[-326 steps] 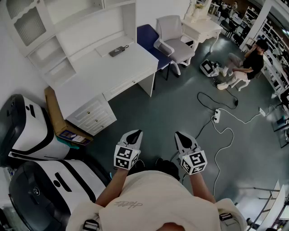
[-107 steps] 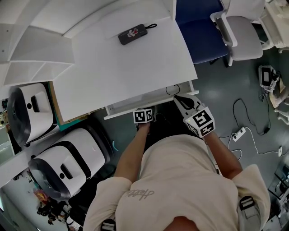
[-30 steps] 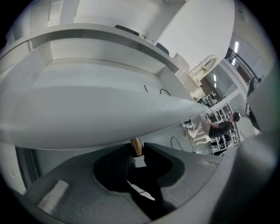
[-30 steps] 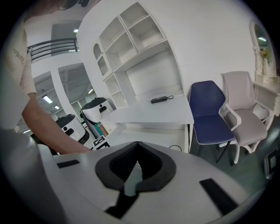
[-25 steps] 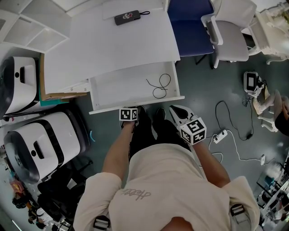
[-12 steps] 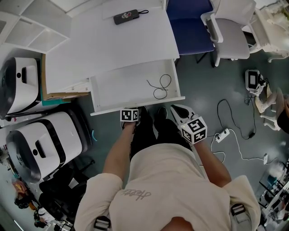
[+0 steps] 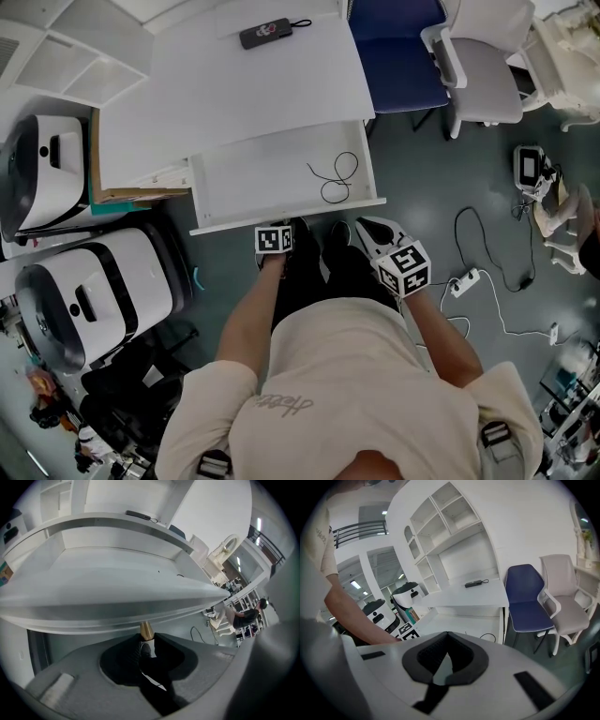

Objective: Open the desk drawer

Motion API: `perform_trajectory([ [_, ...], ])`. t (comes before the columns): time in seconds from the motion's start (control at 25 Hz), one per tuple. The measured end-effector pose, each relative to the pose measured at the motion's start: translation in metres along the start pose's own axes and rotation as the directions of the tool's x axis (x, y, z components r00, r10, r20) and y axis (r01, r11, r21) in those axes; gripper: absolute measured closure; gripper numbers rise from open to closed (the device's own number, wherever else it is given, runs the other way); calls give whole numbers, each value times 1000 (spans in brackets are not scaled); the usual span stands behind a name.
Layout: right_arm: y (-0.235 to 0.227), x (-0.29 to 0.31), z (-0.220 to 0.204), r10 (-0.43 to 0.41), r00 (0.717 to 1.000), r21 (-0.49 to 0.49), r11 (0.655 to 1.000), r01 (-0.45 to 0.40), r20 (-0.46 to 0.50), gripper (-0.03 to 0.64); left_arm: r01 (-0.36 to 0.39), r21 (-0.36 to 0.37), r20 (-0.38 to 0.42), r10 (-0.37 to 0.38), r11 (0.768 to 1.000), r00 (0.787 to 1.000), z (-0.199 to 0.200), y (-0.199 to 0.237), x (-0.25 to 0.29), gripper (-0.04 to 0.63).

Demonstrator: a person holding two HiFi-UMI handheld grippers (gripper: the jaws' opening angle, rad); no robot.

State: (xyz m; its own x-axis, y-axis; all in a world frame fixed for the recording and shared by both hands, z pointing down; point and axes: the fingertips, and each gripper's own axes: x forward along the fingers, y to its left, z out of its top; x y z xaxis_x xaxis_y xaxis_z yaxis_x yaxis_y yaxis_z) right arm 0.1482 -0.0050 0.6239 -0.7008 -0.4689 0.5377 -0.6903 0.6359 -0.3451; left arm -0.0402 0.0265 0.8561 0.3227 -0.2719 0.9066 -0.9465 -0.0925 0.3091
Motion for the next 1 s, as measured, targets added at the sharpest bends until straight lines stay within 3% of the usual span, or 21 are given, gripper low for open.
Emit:
perform_trajectory([
  [0.2,2,4,-4,18,1000,-9,1000,-18,-2,614,-5,-22,6,5,1000,1000,-4,0,-6,504],
  [0.28,6,6,-5,31,1000,-19,999,-31,-7,615,-6,-15,-10,6,1000,1000,-12,2,-10,546],
  [0.36,10,10,-6,38,999,-31,999,-39,-13,615,3,-9,-12,-3,1000,1000,-18,3,-15,546],
  [0.6,24,21,-3,38,999,-43,998,-39,-14,614,34,-16,32,-34,999,999,-34,14,-41,560],
  [0.76,31,32,0,33,999,-53,998,-35,-24,615,66,-33,98,-63,997,993,-30,20,-65,565],
  [1.0,46,42,21,2,1000,-55,998,-2,7,614,100,58,250,-111,993,962,0,15,-130,572],
])
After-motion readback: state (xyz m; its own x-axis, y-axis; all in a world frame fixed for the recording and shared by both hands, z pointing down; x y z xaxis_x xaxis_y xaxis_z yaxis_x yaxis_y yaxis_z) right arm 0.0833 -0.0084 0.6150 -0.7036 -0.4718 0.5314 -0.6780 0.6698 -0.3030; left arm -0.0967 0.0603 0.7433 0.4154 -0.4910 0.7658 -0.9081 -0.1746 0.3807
